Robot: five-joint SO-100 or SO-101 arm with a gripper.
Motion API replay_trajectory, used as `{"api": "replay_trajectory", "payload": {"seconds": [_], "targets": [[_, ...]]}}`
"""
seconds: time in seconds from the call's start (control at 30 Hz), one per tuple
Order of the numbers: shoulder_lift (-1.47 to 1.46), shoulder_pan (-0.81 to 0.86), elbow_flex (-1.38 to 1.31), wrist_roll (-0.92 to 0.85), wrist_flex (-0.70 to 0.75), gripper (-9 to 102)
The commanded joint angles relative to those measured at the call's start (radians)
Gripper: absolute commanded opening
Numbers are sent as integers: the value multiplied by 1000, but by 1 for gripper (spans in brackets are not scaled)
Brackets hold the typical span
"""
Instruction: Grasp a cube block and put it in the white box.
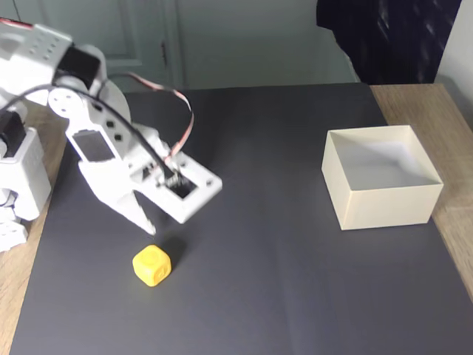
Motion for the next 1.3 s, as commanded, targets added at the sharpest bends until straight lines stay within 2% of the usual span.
{"api": "replay_trajectory", "payload": {"seconds": [0.0,0.2,0.53,0.67,0.87,1.07,1.27], "targets": [[118,3,-8,6,87,21],[272,67,-2,35,235,20],[371,219,6,-21,258,20],[342,278,15,-21,224,20],[238,339,38,-9,100,21],[100,353,41,-21,-41,22],[14,344,38,-25,-106,22]]}}
